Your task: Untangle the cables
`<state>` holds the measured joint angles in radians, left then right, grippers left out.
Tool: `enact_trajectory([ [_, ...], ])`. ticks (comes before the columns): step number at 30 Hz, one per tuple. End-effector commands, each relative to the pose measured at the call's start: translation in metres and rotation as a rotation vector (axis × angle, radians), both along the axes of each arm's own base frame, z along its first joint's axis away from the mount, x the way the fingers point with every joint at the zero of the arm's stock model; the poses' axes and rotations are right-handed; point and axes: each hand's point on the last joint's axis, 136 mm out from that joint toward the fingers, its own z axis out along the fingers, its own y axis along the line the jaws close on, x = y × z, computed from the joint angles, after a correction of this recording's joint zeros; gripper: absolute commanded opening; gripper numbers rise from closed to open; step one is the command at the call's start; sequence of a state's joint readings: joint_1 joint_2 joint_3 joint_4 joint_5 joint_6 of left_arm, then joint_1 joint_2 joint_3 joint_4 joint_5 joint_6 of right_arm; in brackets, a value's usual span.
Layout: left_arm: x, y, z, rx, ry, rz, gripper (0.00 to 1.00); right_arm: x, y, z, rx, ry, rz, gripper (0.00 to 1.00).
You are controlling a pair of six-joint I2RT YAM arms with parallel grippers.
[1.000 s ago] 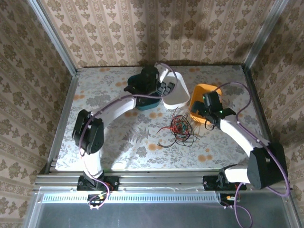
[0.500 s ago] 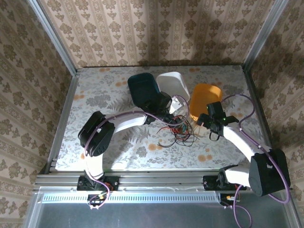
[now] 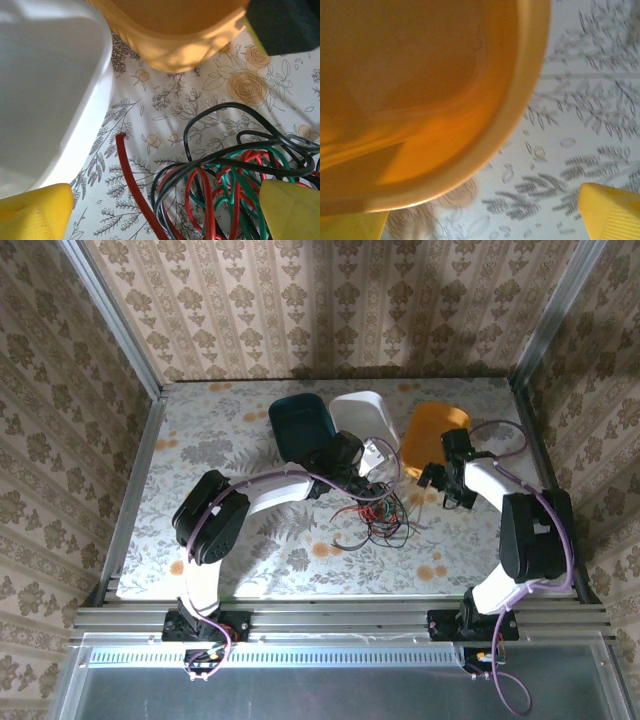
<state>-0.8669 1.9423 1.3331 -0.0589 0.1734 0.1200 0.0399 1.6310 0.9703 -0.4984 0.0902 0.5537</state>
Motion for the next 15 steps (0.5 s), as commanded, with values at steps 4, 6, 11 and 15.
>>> enact_trajectory([
  [4, 0.005, -0.008, 0.010, -0.048, 0.013, 0.004, 0.95, 0.021, -0.002, 0.001, -0.040, 0.048, 0.058, 0.88],
  [6, 0.005, -0.007, 0.012, -0.051, 0.008, 0.004, 0.95, 0.023, 0.011, 0.007, 0.002, 0.026, 0.104, 0.83],
  [11, 0.006, -0.004, 0.011, -0.053, 0.013, 0.004, 0.93, -0.003, 0.045, 0.031, 0.039, -0.057, 0.220, 0.81],
  [15, 0.002, -0.003, 0.006, -0.043, 0.030, -0.008, 0.92, -0.039, 0.085, 0.035, 0.154, -0.068, 0.345, 0.75],
])
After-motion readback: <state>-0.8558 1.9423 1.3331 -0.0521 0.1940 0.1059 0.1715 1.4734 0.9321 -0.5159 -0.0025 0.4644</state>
